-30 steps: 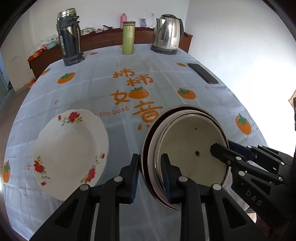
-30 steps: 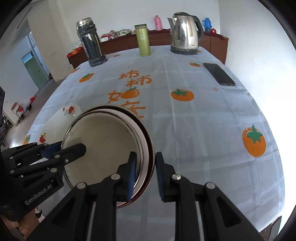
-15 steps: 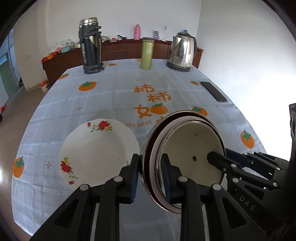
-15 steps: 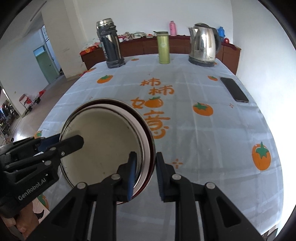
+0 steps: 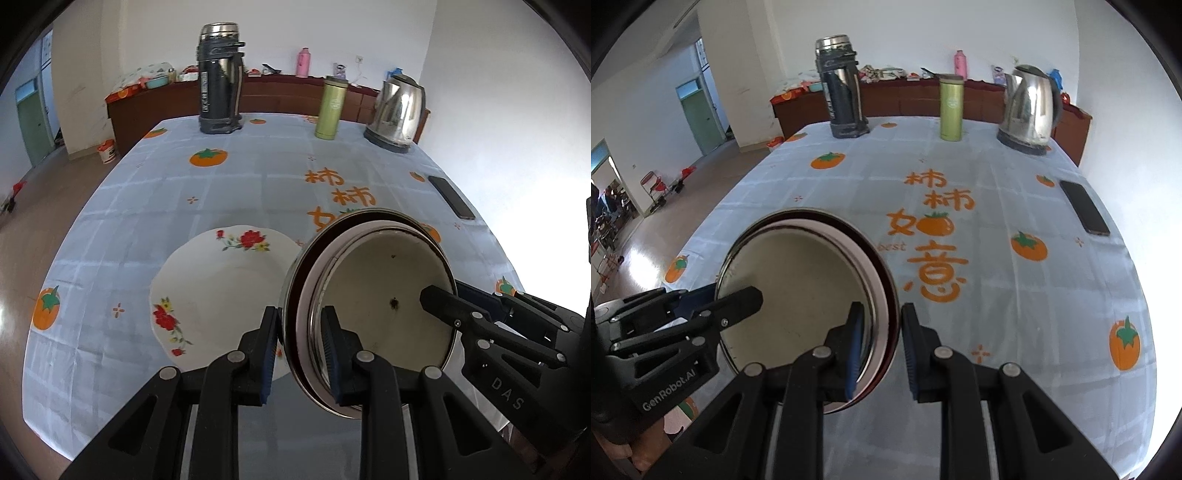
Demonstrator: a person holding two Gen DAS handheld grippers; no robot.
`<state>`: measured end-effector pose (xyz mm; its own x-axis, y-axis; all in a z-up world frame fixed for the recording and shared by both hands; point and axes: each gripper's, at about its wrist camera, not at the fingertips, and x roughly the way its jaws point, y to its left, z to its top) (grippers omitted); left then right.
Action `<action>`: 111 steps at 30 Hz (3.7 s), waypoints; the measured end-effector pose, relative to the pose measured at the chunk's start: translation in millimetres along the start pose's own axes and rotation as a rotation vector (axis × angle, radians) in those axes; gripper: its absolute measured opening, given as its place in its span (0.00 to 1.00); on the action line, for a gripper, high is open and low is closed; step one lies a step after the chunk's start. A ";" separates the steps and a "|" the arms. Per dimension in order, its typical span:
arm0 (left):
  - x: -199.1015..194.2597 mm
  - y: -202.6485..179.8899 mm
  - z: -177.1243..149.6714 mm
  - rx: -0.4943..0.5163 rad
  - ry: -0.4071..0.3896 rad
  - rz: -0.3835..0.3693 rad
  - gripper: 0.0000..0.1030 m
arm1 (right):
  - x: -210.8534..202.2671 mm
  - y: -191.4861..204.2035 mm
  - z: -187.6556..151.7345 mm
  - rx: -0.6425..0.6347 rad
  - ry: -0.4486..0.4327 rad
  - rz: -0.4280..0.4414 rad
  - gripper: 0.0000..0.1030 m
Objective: Organize plates and bowls
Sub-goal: 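Lift the nested bowls with the left gripper toward the floral plates, then lower the nested bowls onto the floral plate stack with the left gripper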
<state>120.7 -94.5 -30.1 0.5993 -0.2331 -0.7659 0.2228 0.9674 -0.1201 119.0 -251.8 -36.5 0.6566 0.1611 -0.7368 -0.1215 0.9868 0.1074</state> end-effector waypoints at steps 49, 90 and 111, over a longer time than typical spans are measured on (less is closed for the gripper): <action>9.7 91.2 2.9 -0.187 0.030 0.097 0.25 | 51.8 89.5 39.8 -0.190 0.063 0.080 0.20; 39.4 85.5 3.8 -0.182 0.129 0.058 0.25 | 81.2 76.0 54.5 -0.211 0.153 0.053 0.20; 52.5 105.1 16.7 -0.234 0.177 -0.021 0.26 | 113.5 76.0 74.1 -0.237 0.244 0.079 0.22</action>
<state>188.4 -6.7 -72.3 0.4479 -0.2523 -0.8577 0.0381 0.9639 -0.2636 239.5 -157.1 -62.4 0.4441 0.1988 -0.8736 -0.3529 0.9351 0.0334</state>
